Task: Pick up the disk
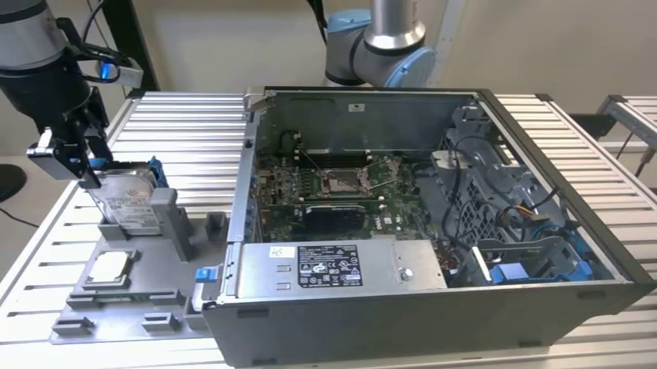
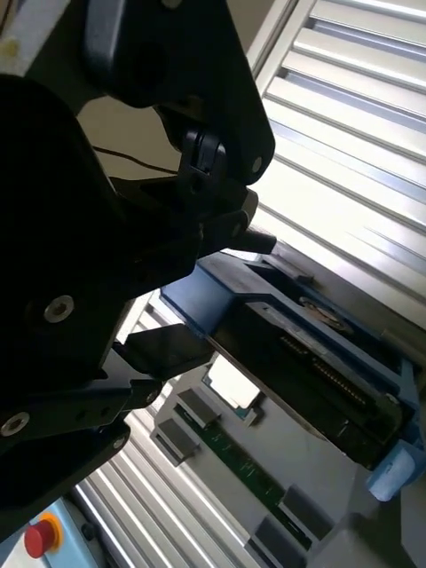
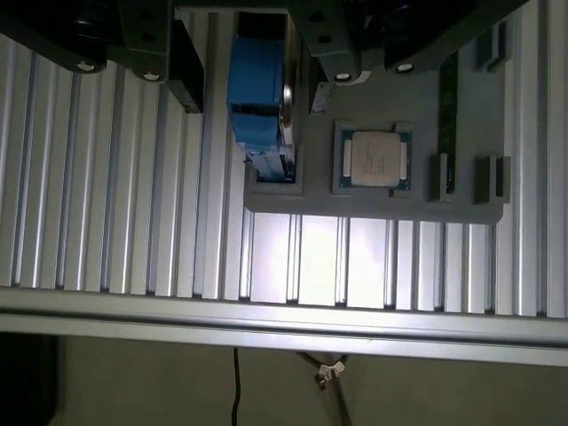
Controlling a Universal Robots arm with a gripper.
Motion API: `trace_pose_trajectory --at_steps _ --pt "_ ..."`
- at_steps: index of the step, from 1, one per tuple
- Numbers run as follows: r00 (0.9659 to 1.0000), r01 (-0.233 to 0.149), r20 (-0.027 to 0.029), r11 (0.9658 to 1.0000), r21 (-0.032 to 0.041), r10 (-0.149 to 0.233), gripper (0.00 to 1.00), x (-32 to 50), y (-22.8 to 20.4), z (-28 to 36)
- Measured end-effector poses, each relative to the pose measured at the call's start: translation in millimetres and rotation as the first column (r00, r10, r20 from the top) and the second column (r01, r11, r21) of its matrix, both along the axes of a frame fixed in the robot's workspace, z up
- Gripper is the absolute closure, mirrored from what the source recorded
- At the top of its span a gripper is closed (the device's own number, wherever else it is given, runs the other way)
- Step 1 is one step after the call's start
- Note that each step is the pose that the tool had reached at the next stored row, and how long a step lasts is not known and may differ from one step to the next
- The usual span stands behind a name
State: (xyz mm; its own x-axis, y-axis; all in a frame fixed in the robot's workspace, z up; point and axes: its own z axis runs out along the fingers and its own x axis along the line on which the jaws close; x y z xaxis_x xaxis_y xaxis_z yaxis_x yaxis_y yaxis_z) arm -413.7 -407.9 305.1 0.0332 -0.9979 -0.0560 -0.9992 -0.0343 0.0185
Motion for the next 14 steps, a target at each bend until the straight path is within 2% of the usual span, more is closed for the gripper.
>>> trace_pose_trajectory --at_steps 2,5,6,9,10,14 --pt "1.0000 0.000 0.0077 1.0000 -0.0001 0.000 0.00 0.0 -0.1 -1.2" --pt "0.9997 0.000 0.0246 1.0000 -0.0012 0.000 0.00 0.1 -0.1 -4.0" --pt "0.9997 0.000 0.0263 1.0000 -0.0014 0.000 0.00 0.1 -0.1 -4.5" --pt "0.9997 0.000 0.0262 1.0000 -0.0006 0.000 0.00 0.0 -0.1 -4.9" --pt "0.9997 0.000 0.0247 1.0000 0.0003 0.000 0.00 0.0 0.0 -5.4" --pt "1.0000 0.001 0.0098 1.0000 0.0007 -0.001 0.00 0.0 0.0 -7.9"
